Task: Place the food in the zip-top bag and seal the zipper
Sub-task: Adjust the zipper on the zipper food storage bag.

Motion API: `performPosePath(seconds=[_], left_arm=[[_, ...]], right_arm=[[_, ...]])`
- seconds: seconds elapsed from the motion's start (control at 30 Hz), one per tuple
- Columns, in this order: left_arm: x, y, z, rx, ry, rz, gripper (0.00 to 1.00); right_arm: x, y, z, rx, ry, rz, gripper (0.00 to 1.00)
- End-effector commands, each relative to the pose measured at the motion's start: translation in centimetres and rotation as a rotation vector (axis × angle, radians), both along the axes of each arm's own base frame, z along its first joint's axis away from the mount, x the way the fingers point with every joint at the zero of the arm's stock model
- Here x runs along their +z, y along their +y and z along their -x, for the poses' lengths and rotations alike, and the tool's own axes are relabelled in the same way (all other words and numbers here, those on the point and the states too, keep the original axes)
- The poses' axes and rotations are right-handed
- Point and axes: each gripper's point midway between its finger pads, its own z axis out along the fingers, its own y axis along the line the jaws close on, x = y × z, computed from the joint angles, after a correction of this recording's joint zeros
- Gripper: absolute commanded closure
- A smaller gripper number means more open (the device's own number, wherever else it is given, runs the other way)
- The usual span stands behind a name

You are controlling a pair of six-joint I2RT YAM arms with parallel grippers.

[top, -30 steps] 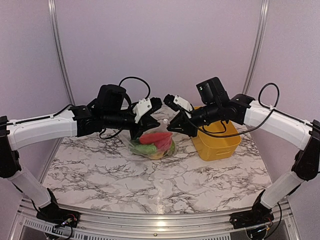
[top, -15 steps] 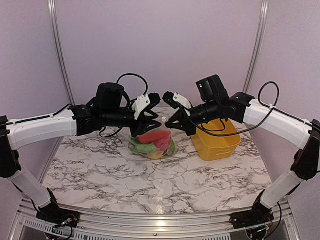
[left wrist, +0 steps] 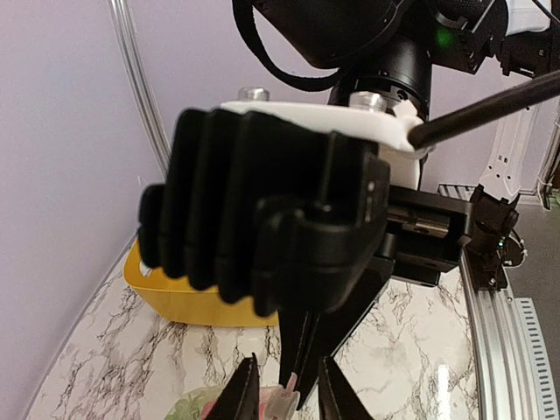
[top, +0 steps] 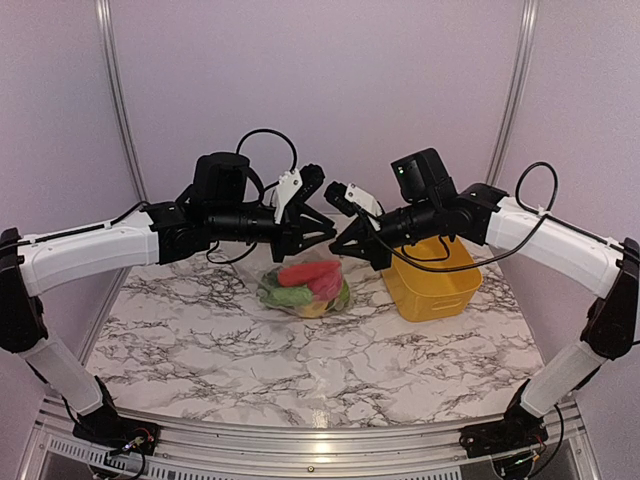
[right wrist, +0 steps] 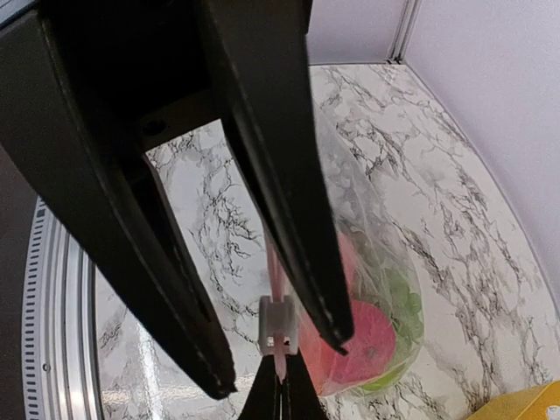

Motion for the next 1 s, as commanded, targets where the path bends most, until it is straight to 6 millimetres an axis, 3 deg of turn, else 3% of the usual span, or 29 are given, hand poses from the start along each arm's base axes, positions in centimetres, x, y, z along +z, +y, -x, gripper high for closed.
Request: performPosePath(seconds=[0.0, 0.17, 0.3, 0.43, 0.67, 0.97], left_arm=[[-0.3, 0.1, 0.6, -0.033, 0.021, -0.014, 0.72], [-0.8, 0.8, 0.5, -0.007, 0.0, -0.049, 0.72], [-1.2, 1.1, -0.2, 0.038, -0.006, -0.06, 0.56], [-1.1, 0.9, -0.3, 0.028, -0.019, -0.065, 0.63], [-2.8, 1.1, 0.6, -0.005, 0.027, -0.106, 0.72], [-2.6, 0.7, 0.7, -0.029, 0.031, -0.097, 0.86]], right_arm=[[1.8, 0.2, -0.3, 0.007, -0.038, -0.026, 1.0], [1.9, 0.1, -0.2, 0.007, -0.039, -0.024, 1.0], [1.5, 0.1, 0.2, 0.017, -0.04, -0.01, 1.0], [1.3, 0.1, 0.4, 0.019, -0.044, 0.003, 1.0], [1.6, -0.1, 0.4, 0.011, -0.053, 0.001, 1.0], [1.7, -0.1, 0.4, 0.008, -0.055, 0.001, 1.0]])
